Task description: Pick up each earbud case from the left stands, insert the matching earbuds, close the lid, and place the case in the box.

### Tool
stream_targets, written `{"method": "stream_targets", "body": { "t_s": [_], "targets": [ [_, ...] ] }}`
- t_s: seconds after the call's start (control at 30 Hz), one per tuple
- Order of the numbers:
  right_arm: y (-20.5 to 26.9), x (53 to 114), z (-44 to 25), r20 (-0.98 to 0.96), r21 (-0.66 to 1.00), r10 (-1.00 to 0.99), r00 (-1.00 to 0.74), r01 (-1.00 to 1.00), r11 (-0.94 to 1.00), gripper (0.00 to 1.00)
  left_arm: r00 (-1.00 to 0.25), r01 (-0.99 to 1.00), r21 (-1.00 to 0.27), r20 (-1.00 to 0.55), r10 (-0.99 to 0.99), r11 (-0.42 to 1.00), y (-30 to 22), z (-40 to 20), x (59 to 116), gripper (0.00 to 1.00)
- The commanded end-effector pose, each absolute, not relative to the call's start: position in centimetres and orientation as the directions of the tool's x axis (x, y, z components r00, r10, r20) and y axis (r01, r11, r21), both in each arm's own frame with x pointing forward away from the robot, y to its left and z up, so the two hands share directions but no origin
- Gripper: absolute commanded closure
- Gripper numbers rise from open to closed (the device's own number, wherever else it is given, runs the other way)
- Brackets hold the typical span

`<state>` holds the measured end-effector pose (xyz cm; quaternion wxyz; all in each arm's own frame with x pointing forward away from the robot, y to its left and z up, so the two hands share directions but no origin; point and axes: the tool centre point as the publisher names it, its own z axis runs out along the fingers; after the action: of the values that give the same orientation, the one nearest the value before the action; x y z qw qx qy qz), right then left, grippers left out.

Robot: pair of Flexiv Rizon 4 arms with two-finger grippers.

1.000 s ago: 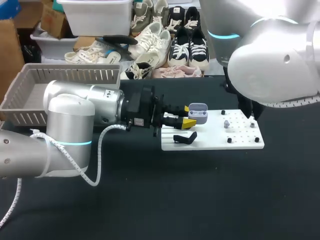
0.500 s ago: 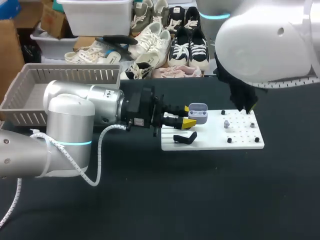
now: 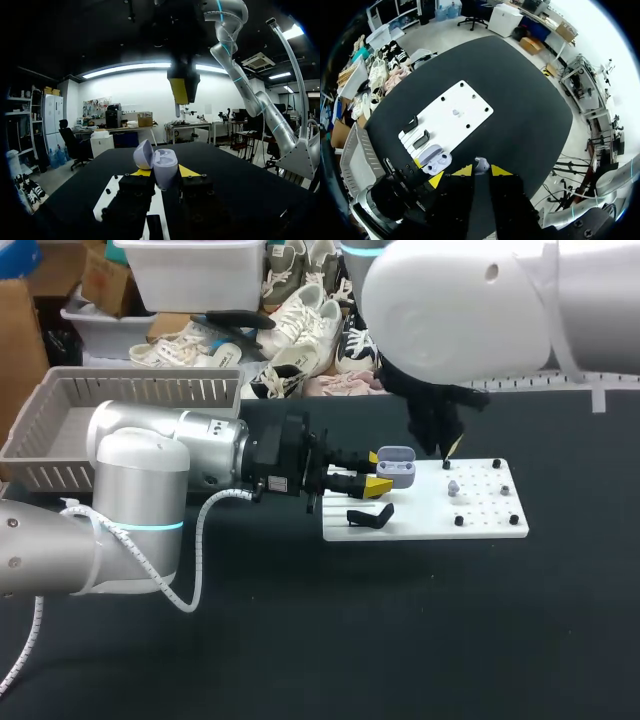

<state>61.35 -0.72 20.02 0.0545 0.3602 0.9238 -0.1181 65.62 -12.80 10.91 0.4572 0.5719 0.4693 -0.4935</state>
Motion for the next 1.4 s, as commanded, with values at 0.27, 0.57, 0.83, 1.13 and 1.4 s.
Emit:
{"method": "stream_targets", "body": {
  "t_s": [0.27,0.57,0.83,1.13,1.4],
  "targets": [
    [2.1,61.9,19.7,-0.179,-0.173,0.634,-0.752,0.658,0.733,1.00,0.072,0.988,0.060,-0.994,0.085,-0.145,-12.8,10.8,65.8,1.00],
    [2.9,62.8,18.9,-0.195,-0.174,0.631,-0.751,0.660,0.731,1.00,0.072,0.988,0.060,-0.994,0.085,-0.145,-12.8,10.8,65.8,1.00],
    [3.2,63.5,18.2,-0.198,-0.179,0.643,-0.740,0.672,0.719,1.00,0.072,0.988,0.060,-0.994,0.085,-0.145,-12.8,10.8,65.8,1.00],
    [3.3,64.1,17.7,-0.199,-0.180,0.646,-0.737,0.676,0.715,1.00,0.072,0.988,0.060,-0.994,0.085,-0.145,-12.8,10.8,65.8,1.00],
    [3.2,64.2,17.2,-0.195,-0.189,0.649,-0.735,0.678,0.710,1.00,0.072,0.988,0.060,-0.994,0.085,-0.145,-12.8,10.8,65.8,1.00]
  ]
}}
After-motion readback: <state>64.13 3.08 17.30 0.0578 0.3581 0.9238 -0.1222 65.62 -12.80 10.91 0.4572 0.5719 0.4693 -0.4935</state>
